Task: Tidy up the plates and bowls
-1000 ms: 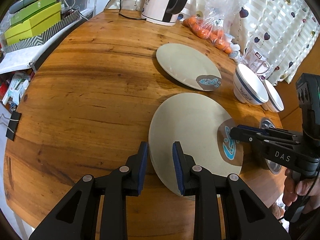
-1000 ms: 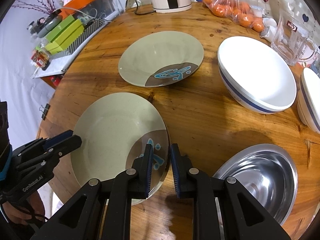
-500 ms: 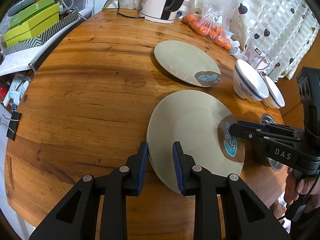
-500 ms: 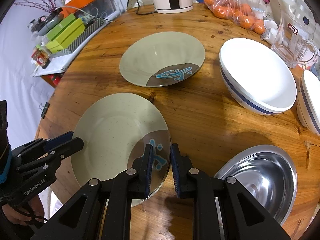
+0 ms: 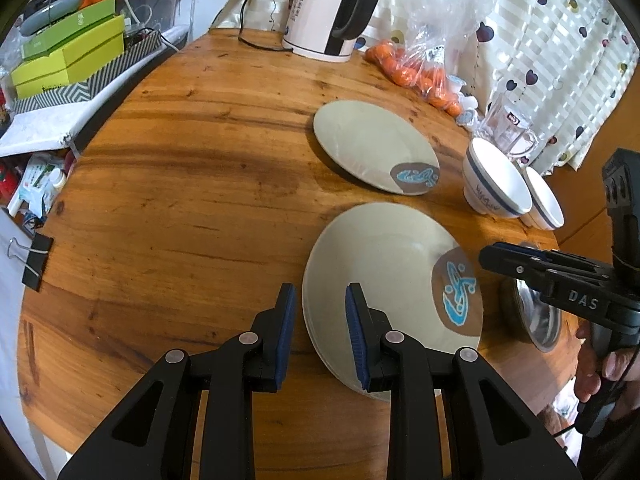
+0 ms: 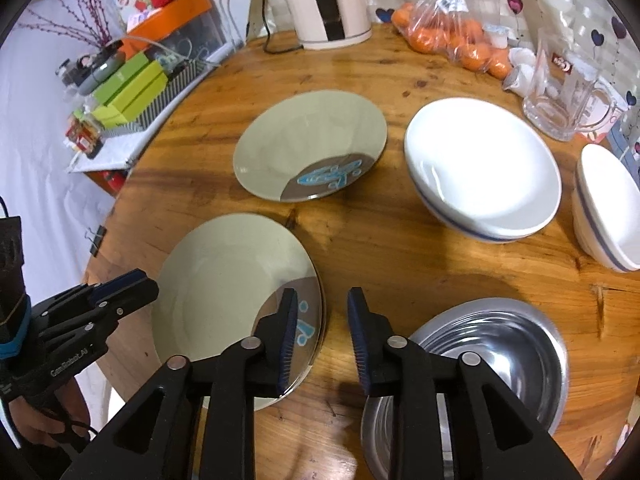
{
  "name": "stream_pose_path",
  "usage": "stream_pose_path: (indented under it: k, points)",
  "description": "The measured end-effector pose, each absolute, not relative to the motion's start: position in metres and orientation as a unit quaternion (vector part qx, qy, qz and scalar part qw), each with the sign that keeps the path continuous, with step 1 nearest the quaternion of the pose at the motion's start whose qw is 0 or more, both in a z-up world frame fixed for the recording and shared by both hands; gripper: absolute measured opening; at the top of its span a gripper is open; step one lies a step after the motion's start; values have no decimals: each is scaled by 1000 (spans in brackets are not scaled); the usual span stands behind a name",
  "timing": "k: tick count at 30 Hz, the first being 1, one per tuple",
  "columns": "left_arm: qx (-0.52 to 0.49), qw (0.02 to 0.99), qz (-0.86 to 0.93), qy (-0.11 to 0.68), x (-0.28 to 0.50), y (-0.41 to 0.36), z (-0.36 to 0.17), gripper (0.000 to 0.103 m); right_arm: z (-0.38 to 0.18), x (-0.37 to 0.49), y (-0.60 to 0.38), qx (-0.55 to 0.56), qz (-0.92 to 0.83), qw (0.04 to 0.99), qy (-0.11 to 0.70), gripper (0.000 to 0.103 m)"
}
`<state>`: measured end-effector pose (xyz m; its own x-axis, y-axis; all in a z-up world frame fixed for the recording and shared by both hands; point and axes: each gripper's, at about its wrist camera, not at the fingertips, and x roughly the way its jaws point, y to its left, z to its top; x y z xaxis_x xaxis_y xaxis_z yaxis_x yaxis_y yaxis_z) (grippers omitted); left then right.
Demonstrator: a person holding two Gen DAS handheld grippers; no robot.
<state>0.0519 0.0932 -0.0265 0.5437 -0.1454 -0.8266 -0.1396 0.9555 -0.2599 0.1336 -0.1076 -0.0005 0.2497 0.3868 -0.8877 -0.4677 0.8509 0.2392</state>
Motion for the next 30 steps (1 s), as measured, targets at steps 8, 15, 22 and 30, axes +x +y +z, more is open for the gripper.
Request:
stream_pose_path:
  k: [8, 15, 22, 30]
  points:
    - [-138, 873, -2, 468, 56, 91, -17, 26, 14, 133, -110, -28, 281, 799, 531, 34]
    - [-130, 877, -5, 463, 58, 88, -11, 26, 17, 130, -111, -25, 286, 801, 526, 37]
    - [-126, 879, -8, 460, 64, 86, -9, 26, 21, 132, -109, -28, 291, 801, 523, 47]
    - [-134, 880, -13, 456, 75, 90, -7, 26, 24, 142, -109, -32, 290, 803, 520, 48]
